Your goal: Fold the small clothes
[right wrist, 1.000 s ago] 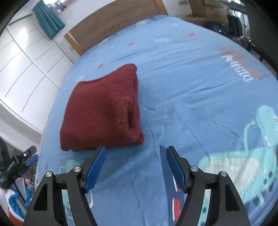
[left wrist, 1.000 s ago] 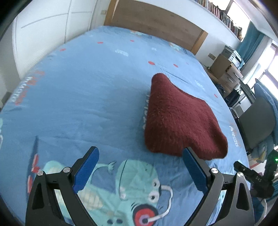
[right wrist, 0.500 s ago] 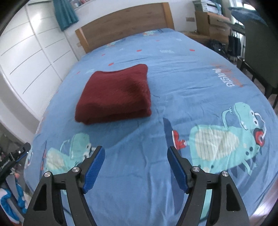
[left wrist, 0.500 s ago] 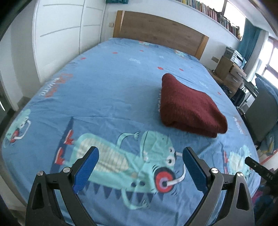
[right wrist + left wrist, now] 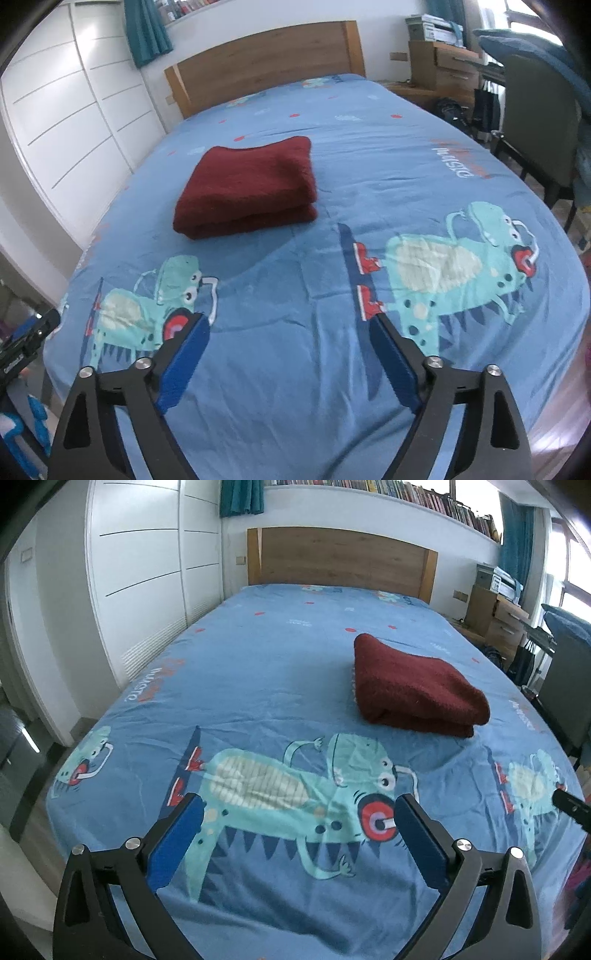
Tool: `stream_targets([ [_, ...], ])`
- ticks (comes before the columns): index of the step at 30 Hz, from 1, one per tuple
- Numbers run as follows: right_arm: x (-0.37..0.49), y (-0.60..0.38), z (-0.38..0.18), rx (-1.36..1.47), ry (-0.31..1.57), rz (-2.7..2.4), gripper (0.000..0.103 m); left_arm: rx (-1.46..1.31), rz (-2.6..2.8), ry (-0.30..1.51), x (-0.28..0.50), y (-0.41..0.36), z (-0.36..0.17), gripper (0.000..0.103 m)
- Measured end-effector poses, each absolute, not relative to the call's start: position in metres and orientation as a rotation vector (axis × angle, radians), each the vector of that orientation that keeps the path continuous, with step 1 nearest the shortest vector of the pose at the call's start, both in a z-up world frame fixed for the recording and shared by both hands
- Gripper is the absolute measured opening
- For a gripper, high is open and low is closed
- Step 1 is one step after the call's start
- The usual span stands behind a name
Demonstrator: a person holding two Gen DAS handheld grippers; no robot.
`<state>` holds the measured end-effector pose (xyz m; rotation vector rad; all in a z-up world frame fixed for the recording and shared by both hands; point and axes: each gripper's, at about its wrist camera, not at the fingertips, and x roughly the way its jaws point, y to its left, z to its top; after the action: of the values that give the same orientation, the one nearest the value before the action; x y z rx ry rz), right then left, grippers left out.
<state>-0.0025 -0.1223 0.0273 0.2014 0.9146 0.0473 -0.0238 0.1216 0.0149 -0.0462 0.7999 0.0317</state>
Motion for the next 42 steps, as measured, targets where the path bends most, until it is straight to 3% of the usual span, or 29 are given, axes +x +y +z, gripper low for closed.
stream_targets([
  [2,-0.007,-0.126,0.028,0.195,0.902,0.026,0.102,-0.042,0.036,0.799,-0.027,0.121,0.012,0.101],
  [42,-0.049,-0.129,0.054,0.042,0.719,-0.086,0.102,0.011,0.136,0.651,-0.047,0.102,0.033,0.101],
])
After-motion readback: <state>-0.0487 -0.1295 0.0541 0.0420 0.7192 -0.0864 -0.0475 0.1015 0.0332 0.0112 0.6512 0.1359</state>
